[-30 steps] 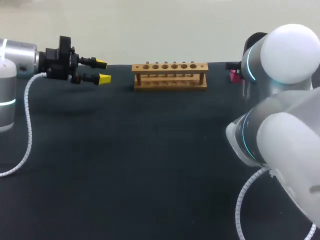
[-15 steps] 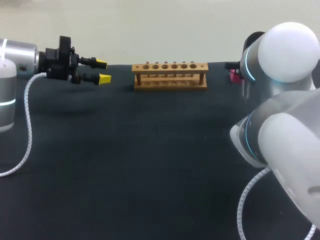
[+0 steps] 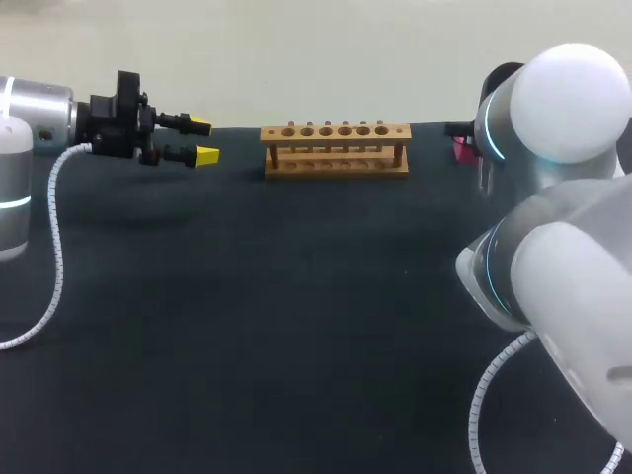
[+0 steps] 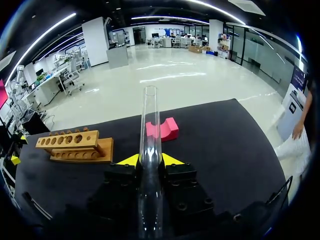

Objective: Grasp the test tube, adjust it, and insert it.

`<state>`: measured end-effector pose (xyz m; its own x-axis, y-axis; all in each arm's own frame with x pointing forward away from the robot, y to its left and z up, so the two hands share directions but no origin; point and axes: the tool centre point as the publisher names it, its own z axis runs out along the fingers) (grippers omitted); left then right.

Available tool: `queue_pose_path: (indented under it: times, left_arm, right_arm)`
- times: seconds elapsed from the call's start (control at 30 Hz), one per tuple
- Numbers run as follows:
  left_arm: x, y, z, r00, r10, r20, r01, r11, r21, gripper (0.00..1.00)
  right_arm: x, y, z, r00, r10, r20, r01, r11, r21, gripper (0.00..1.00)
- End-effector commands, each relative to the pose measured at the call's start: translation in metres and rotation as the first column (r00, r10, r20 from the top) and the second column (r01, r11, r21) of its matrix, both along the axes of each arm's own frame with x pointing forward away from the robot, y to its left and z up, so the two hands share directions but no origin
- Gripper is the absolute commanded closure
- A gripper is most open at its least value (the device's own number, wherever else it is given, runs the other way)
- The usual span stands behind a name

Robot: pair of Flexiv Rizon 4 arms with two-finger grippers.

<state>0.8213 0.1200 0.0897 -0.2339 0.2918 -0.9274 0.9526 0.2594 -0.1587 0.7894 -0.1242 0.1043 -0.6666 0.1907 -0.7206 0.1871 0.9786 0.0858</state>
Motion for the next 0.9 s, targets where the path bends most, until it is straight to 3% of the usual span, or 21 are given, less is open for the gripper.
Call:
queue_pose_path:
  times: [0.03, 0.37, 0.9]
  left_arm:
    - [-0.002, 0.000, -0.001, 1.000, 0.005, 0.005, -0.005, 1.000, -0.002, 0.00]
    - [-0.002, 0.000, -0.001, 1.000, 0.005, 0.005, -0.005, 1.000, -0.002, 0.00]
    - [-0.002, 0.000, -0.001, 1.000, 0.005, 0.005, -0.005, 1.000, -0.002, 0.00]
  right_arm:
    - [-0.004, 0.011, 0.002, 0.999, -0.036, 0.014, 0.036, 0.999, 0.005, 1.00]
    - [-0.011, 0.059, 0.007, 0.993, -0.052, 0.102, 0.056, 0.998, -0.036, 1.00]
    - [0.001, 0.128, -0.007, 0.994, 0.082, 0.075, -0.080, 0.997, -0.024, 1.00]
